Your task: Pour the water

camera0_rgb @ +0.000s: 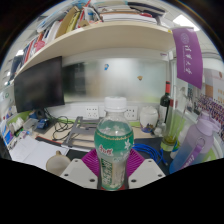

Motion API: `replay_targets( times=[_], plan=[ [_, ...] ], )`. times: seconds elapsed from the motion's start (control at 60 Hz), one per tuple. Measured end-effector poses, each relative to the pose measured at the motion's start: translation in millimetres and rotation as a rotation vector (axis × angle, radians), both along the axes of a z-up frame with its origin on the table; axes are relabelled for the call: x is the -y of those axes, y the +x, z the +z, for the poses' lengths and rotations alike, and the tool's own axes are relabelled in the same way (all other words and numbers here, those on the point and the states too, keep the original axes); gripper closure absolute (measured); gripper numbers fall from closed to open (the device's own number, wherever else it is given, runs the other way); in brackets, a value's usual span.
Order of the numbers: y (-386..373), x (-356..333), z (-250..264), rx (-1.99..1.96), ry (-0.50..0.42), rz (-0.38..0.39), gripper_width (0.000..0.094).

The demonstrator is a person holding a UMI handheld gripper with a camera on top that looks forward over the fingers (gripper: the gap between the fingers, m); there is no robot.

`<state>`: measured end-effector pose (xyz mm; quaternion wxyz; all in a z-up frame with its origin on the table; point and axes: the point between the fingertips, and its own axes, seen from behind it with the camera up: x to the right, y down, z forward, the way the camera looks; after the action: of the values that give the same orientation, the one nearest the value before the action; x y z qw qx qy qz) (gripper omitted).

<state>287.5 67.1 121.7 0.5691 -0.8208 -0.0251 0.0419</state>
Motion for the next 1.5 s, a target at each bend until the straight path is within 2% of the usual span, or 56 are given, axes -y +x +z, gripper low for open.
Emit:
replay_targets(
  times=[0.1, 0.283, 0.4, 0.55, 0.683, 0.75, 0.867, 0.95, 1.117, 1.283, 1.5],
  plan=[
    [5.3, -4.8, -10.7, -0.007, 0.027, -0.017, 0.0634],
    [9.7, 4.6, -37.2, -0.024, 0.009, -0.026, 0.0631],
    [8.5, 7.2, -36.1, 0.016, 0.034, -0.023, 0.0634],
    [7.6, 7.5, -35.9, 0.058, 0.054, -0.055, 0.0617],
    [9.5, 9.4, -33.7, 0.074, 0.074, -0.090, 0.0486],
    [11.5, 11.3, -37.3, 0.099, 0.053, -0.100, 0.0428],
    [14.6, 26.9, -39.9, 0.116, -0.001, -0.132, 0.0228],
    [10.0, 49.8, -38.6, 0.114, -0.043, -0.152, 0.0122],
    [-18.6, 105.6, -8.9, 0.079, -0.085, -0.211, 0.0118],
    [-54.9, 141.3, 41.5, 0.050, -0.080, -0.244, 0.0107],
    [-85.7, 161.2, 86.4, 0.049, -0.043, -0.246, 0.0107]
  ],
)
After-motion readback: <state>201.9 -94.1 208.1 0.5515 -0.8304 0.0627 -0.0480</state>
